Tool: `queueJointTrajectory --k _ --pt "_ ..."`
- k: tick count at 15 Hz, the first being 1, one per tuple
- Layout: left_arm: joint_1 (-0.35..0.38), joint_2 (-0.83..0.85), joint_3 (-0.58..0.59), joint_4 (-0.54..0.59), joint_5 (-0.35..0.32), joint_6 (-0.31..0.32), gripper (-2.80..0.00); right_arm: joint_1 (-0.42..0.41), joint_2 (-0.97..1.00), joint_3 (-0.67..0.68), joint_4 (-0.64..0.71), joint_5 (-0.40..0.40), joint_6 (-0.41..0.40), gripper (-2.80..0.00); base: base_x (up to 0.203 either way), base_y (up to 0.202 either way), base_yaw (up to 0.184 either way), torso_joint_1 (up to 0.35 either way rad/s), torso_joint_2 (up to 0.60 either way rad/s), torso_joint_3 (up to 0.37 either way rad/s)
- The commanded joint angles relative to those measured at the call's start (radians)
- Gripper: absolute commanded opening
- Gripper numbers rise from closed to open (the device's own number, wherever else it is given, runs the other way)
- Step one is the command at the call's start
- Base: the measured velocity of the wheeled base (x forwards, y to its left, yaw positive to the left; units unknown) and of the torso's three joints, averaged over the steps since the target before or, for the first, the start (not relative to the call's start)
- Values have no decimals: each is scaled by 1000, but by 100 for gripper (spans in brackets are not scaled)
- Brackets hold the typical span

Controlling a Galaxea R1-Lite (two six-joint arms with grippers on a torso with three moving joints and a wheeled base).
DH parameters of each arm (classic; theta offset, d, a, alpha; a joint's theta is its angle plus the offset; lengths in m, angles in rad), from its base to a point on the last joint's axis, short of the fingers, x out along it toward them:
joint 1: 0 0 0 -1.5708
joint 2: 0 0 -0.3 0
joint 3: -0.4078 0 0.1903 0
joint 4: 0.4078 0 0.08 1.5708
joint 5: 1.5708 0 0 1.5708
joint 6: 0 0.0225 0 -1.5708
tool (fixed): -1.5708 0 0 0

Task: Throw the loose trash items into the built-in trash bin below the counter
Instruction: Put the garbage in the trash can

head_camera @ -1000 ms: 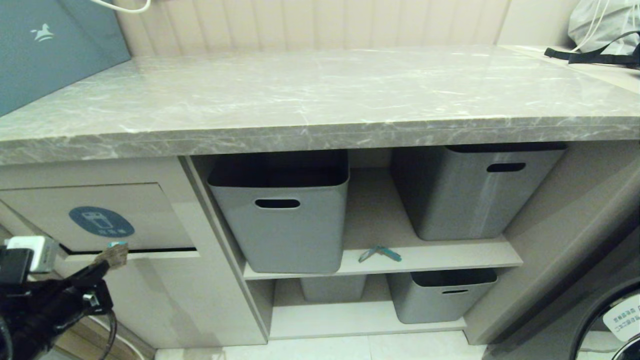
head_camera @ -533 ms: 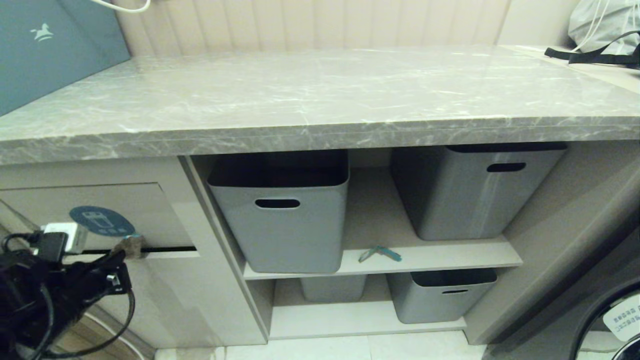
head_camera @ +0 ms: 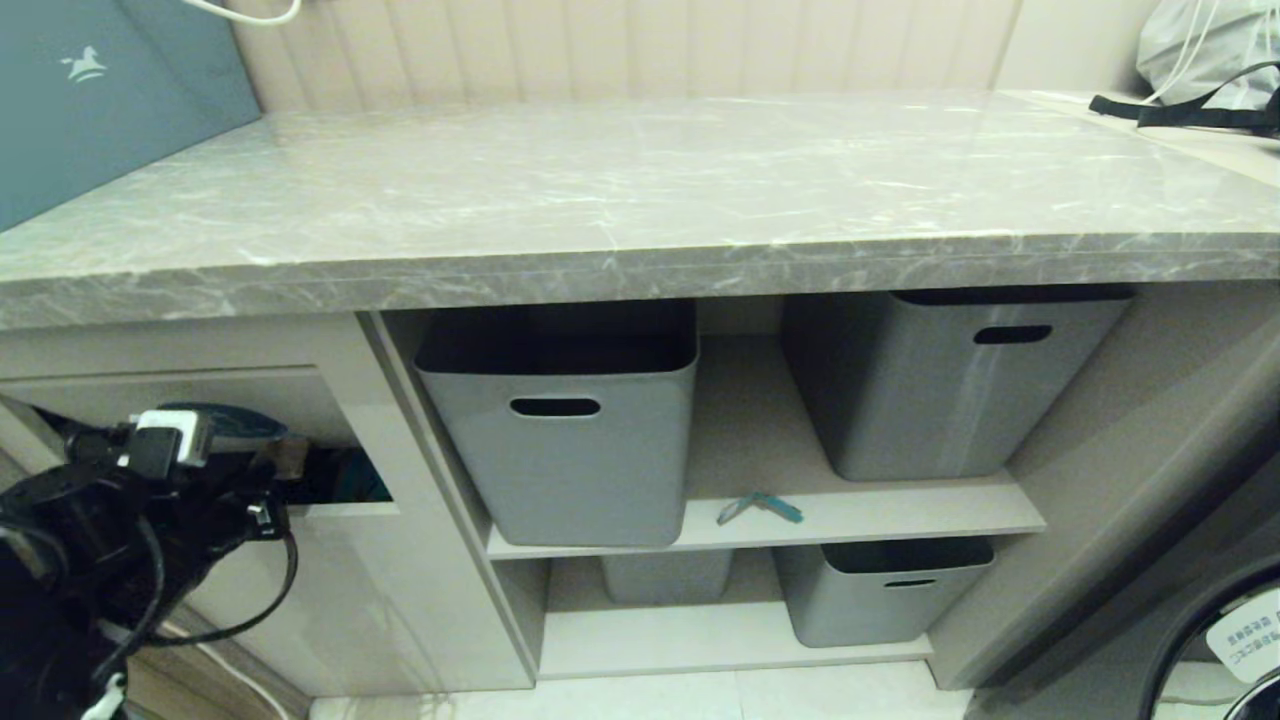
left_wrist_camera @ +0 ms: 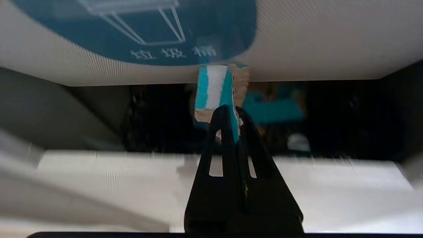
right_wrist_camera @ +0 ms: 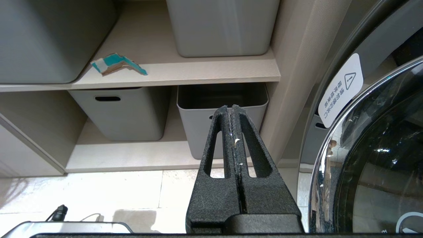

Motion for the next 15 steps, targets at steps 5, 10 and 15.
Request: queueJointTrajectory --k 5,10,15 --pt "2 69 -82 -8 -2 14 -280 0 0 0 -1 0 0 -280 0 0 0 0 0 0" --pt "2 88 -121 -8 -2 18 -280 0 0 0 1 0 0 -280 0 0 0 0 0 0" --pt "3 83 -119 -8 -2 20 -280 0 0 0 0 0 0 -280 0 0 0 0 0 0"
